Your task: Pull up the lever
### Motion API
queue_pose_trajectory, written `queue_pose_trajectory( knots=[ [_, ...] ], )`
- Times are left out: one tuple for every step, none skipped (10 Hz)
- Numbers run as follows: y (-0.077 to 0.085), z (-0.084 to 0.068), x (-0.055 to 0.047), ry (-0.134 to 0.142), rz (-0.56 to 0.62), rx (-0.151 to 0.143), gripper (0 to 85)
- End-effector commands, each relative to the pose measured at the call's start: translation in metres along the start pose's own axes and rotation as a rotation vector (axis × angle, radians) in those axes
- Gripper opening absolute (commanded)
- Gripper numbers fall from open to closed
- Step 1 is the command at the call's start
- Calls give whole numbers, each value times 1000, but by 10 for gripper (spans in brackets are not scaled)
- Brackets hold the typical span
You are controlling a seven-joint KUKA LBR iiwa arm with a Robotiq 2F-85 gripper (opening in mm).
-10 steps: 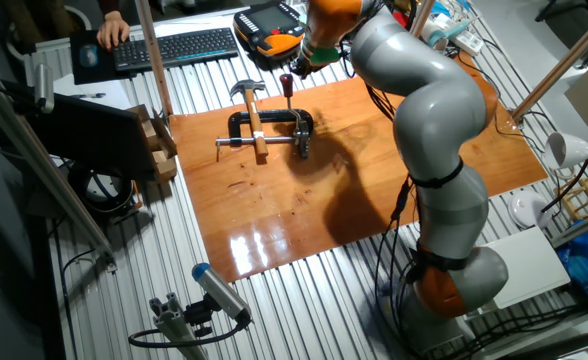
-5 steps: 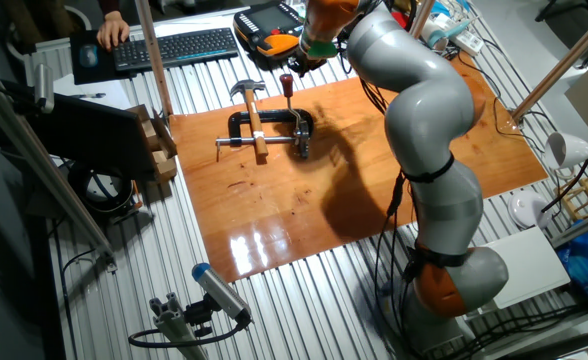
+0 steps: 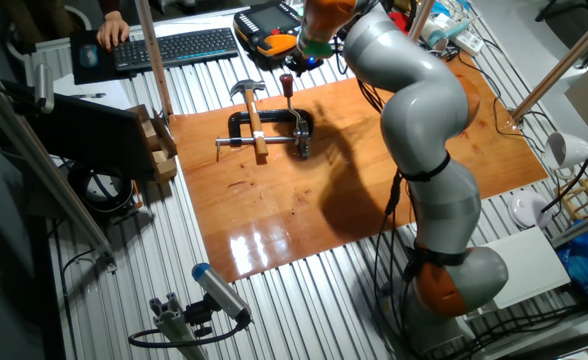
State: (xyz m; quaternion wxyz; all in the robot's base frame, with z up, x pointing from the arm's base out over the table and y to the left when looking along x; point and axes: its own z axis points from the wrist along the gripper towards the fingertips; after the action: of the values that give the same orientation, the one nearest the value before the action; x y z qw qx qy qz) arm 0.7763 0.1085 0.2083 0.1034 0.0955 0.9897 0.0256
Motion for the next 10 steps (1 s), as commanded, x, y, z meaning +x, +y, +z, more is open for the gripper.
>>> queue_pose_trajectory(
  knots=[
    [0, 0, 0, -1, 0, 0, 0],
    [1, 1, 0, -7, 8, 5, 0],
    [3, 2, 1, -12, 26, 16, 0],
    [5, 4, 1, -11, 47, 33, 0],
    [7, 7, 0, 6, 61, 45, 0],
    [6, 8, -1, 42, 71, 38, 0],
    [5, 8, -1, 73, 69, 30, 0],
    [5, 7, -1, 83, 65, 27, 0],
    [6, 6, 0, 87, 61, 26, 0],
    [6, 6, 1, 98, 54, 16, 0]
  ],
)
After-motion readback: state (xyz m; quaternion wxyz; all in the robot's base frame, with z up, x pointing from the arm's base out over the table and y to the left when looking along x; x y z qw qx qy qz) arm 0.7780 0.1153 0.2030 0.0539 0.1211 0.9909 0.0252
